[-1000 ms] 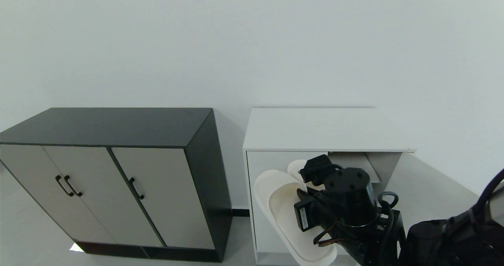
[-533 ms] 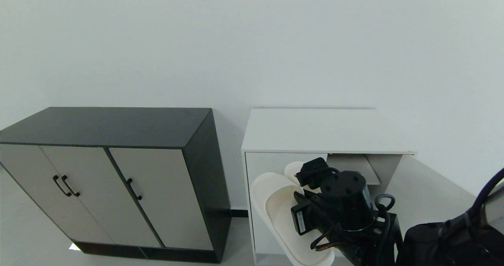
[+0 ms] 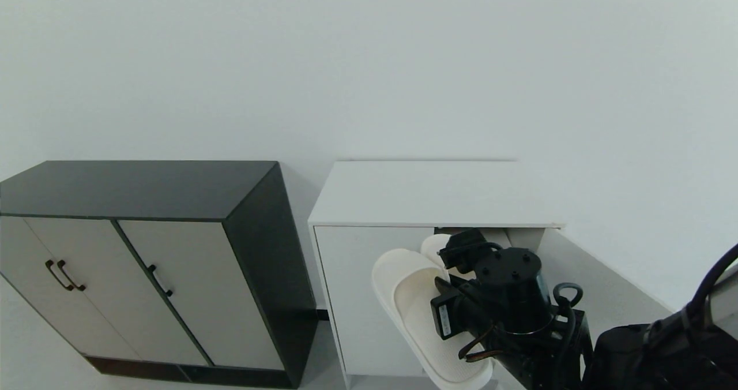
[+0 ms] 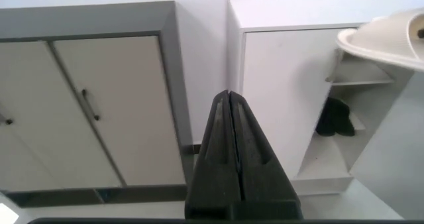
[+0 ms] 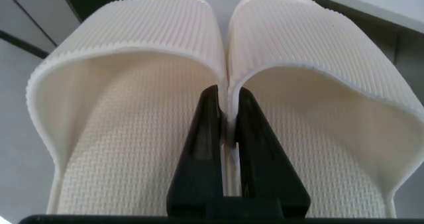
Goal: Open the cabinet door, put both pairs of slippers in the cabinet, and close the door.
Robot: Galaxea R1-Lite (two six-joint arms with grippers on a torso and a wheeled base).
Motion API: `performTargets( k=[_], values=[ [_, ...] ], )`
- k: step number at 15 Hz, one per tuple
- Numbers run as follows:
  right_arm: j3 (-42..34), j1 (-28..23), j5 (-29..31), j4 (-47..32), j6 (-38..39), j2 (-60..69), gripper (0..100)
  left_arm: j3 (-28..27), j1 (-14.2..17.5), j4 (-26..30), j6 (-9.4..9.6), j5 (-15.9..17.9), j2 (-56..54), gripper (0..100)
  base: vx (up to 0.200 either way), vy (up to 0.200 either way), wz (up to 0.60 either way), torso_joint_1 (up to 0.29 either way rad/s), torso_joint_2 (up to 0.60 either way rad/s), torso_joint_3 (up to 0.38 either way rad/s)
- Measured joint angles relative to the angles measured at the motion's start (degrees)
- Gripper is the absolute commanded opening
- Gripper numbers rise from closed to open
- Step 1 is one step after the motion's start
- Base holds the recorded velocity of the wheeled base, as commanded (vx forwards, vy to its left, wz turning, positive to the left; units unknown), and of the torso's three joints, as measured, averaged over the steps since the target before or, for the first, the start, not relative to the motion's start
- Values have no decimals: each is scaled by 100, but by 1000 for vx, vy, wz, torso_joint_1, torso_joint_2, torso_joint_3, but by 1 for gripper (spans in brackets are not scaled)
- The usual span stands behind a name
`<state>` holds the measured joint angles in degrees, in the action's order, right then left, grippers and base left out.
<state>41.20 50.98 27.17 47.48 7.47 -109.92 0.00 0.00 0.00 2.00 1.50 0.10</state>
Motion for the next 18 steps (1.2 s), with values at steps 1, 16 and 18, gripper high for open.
performTargets(
  k=[1,16,18],
  values=[
    [-22,0,-2,50,0,-2,0,0,0,0,2,0,0,0,0,-200,0,2,2,-2],
    [-271,-62,4,692,-138,-94,0,0,0,0,2,0,0,0,0,-67,0,1,1,1],
    [-336,-55,-7,767,-201,-160,0,0,0,0,0,-2,0,0,0,0,0,0,0,0]
  ],
)
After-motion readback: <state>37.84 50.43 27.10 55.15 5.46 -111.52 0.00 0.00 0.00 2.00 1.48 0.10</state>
